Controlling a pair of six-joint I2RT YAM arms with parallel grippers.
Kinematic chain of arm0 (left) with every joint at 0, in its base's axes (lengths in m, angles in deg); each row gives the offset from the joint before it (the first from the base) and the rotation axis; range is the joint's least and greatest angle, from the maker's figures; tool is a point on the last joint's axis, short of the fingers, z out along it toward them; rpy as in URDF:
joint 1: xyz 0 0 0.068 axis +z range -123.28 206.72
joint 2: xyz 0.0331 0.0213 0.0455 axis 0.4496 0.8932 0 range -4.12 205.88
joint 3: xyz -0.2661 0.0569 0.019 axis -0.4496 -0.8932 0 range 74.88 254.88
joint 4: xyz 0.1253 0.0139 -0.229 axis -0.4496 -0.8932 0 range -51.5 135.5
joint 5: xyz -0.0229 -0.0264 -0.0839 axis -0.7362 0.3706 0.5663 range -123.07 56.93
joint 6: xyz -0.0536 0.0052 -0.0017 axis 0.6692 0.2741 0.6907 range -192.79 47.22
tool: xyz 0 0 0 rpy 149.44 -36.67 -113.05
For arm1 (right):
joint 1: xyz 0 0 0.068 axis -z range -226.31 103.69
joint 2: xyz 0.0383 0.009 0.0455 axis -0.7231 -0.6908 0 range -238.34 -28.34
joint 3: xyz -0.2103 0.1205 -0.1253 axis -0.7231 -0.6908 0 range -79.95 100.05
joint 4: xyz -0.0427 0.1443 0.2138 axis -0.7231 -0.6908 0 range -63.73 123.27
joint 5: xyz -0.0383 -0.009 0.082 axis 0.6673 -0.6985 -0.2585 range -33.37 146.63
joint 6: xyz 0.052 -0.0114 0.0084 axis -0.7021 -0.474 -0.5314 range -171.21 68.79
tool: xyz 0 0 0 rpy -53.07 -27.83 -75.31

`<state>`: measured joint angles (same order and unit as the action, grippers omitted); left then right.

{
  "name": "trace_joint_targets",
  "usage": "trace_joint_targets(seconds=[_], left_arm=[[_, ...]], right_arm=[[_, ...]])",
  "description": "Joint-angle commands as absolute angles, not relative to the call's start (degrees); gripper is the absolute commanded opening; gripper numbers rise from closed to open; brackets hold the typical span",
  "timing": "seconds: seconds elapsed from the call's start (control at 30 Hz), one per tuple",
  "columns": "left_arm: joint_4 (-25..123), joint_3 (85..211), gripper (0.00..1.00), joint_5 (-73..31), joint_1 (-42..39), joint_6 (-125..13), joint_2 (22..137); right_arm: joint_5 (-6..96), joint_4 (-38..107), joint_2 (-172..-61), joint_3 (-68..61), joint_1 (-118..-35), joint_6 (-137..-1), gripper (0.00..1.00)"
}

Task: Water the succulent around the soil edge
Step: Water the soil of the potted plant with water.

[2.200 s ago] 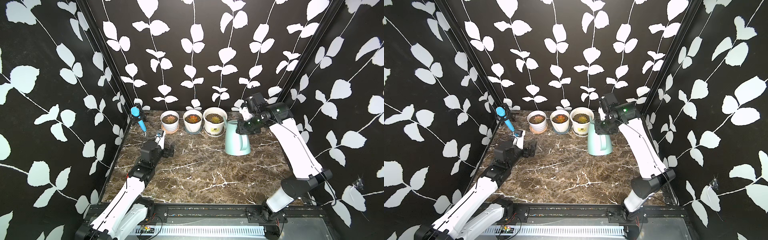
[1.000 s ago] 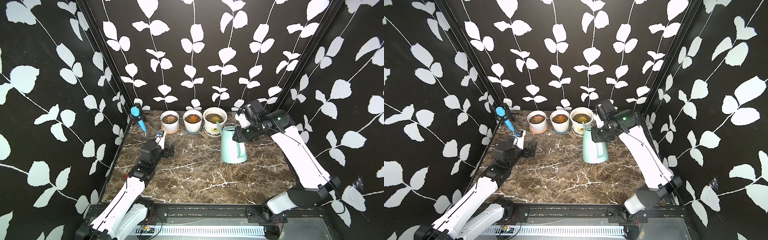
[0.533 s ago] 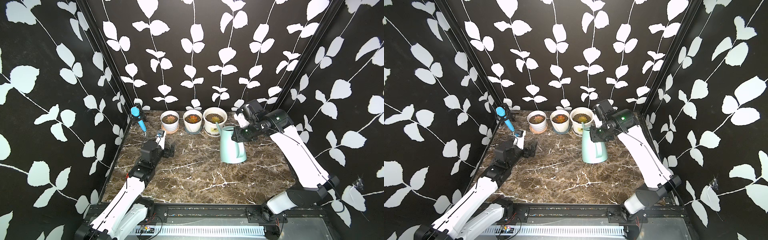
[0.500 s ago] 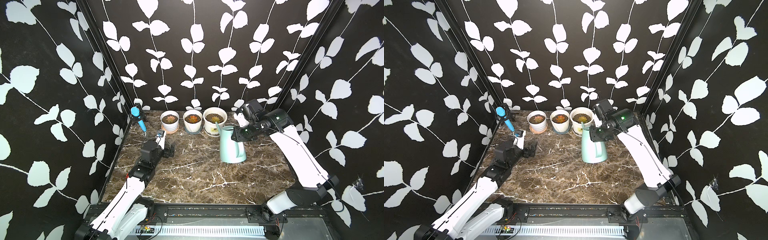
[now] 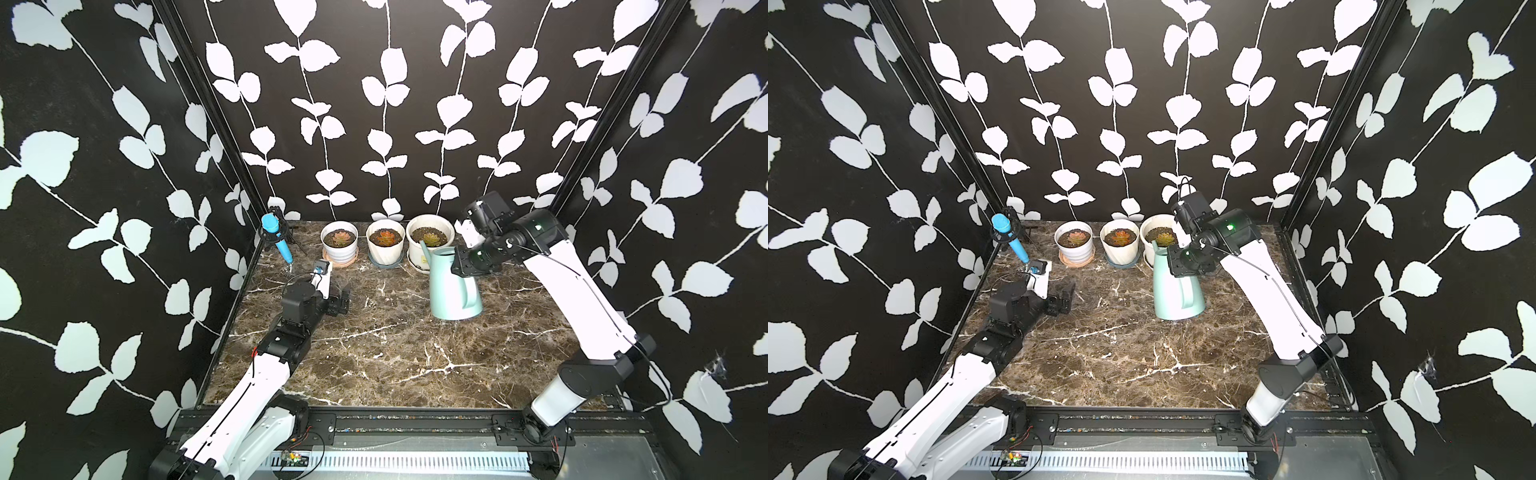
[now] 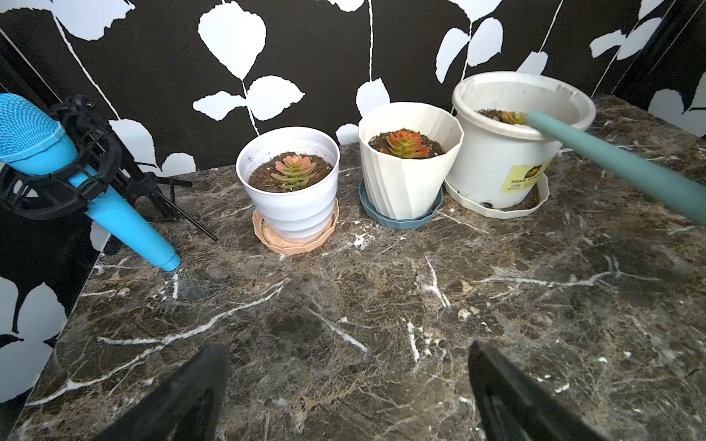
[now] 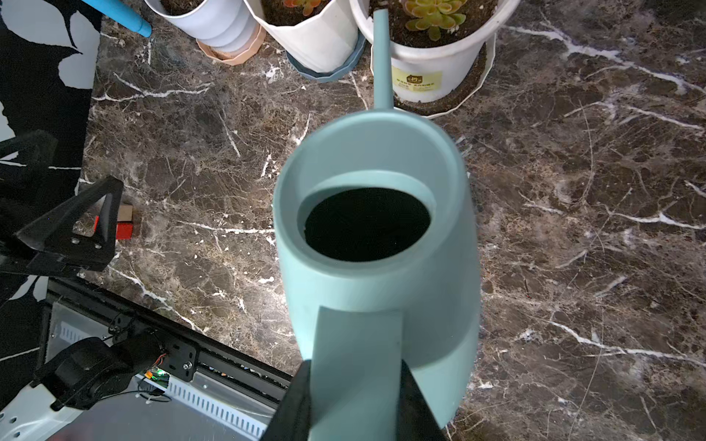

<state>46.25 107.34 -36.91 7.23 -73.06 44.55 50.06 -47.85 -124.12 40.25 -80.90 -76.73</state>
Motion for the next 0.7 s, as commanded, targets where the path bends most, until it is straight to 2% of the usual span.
trace_joint_targets(seconds=[0.0, 0.4, 0.53, 0.67], left_arm=[[47.4, 106.6, 0.99, -36.6, 6.9, -73.7, 44.3], [47.4, 106.6, 0.99, -36.9, 6.9, -73.9, 44.0], [47.4, 106.5, 0.99, -37.1, 6.9, -73.9, 43.8], [47.4, 106.5, 0.99, -37.2, 6.9, -73.9, 43.7]], right_arm=[[50.2, -46.4, -125.0, 44.6, -81.7, -77.3, 0.0], [46.7, -40.9, -125.2, 46.8, -82.7, -77.2, 0.0], [45.7, -36.7, -123.7, 43.6, -84.1, -76.4, 0.0], [45.0, -26.7, -119.0, 35.2, -84.6, -76.4, 0.0]])
